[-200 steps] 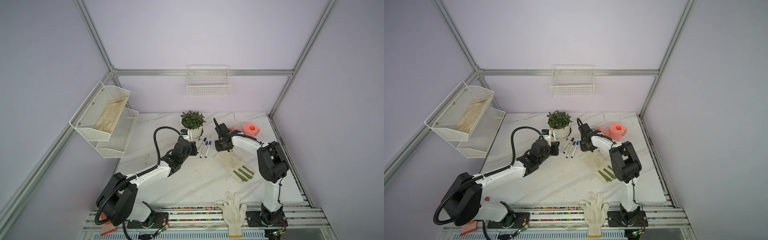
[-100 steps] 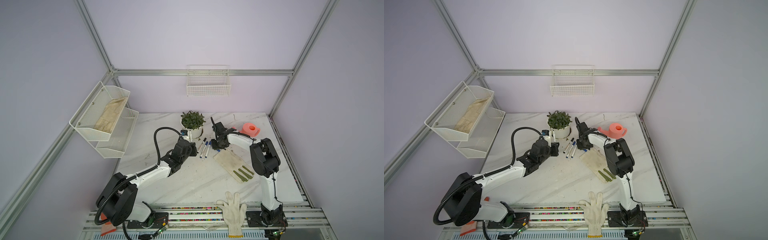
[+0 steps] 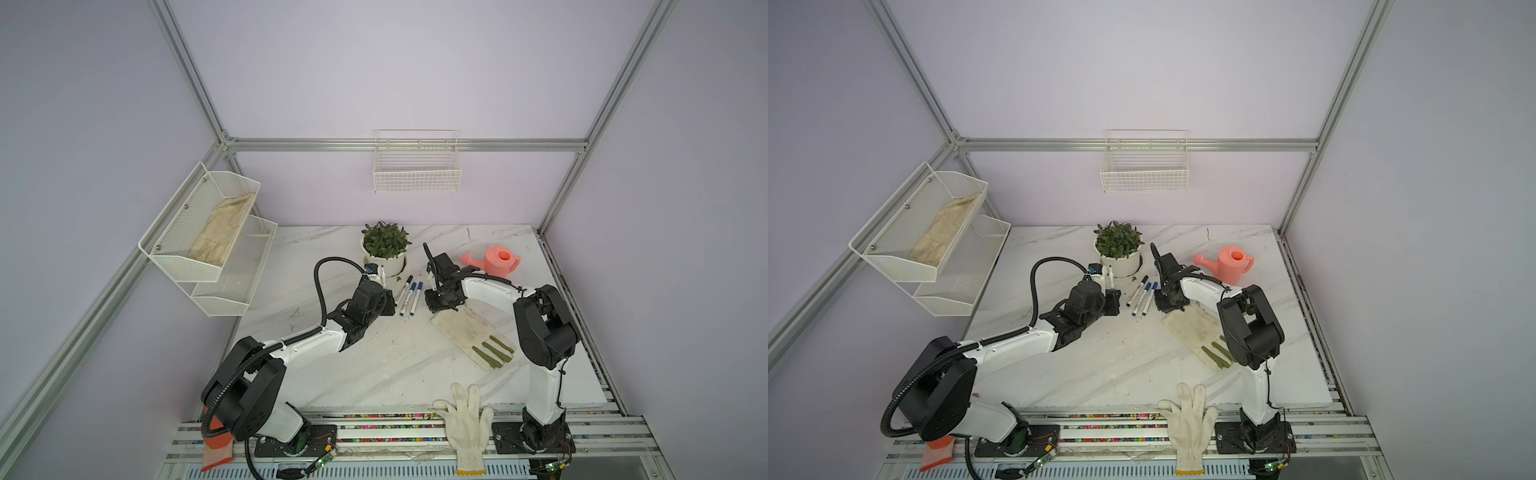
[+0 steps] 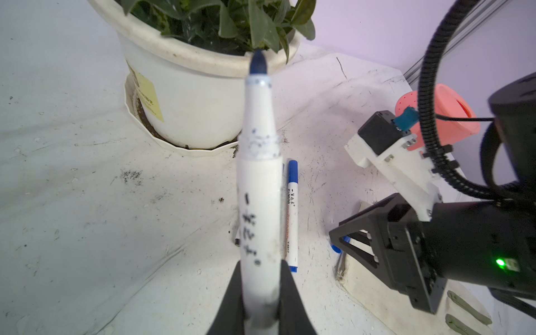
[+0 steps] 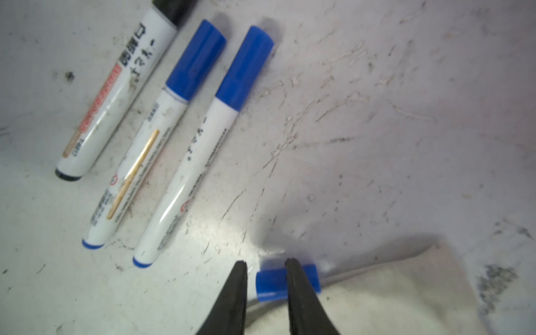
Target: Insert the pens into the pen caps
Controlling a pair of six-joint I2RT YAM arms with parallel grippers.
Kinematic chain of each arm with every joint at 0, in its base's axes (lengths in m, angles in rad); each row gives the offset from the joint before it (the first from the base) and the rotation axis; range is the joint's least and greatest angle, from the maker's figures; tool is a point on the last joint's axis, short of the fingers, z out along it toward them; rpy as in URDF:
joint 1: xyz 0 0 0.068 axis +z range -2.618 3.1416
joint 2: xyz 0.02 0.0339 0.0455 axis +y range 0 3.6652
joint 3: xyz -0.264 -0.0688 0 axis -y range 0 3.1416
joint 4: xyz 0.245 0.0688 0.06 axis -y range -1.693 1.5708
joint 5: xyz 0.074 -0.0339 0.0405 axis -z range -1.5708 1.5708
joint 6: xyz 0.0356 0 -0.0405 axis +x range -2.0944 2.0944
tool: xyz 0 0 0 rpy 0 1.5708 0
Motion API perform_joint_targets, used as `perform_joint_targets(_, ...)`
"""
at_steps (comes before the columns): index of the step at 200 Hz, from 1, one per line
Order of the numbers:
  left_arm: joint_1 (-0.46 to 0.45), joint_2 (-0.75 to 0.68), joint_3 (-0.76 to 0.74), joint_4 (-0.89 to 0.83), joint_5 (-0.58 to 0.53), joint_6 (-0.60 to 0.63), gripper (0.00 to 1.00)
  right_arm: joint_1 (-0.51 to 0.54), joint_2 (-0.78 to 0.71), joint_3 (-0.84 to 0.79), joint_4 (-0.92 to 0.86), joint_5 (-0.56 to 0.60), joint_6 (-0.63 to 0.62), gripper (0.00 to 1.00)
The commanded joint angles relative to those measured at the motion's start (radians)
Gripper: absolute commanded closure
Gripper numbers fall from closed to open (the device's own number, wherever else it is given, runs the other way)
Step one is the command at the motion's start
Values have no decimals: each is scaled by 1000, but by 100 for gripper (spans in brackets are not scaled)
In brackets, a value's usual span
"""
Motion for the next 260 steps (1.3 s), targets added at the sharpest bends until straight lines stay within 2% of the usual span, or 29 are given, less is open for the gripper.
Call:
perform_joint_targets(1,6,0,14,20,18,-11,100,2,-75,-27,-14,50,-1,65)
perform_joint_targets(30,5,1,15,21,25,-12,100,2,-76,-44,-32,4,61,55)
perform_joint_targets(60,5,-5,16,15,23,-7,100,2,-39,-43,-43,-69,106,56)
perform_joint_targets(128,6,-28,21,-8,14,27,100,-60,1,-44,-36,-139,119,56)
perform_joint_targets(206,5,-49,24,-44,5,36,100,-67,80,-6,-14,-99,103,58)
perform_joint_targets(260,5,-51,26,-40,7,28,100,-47,112,80,-60,46,66,59)
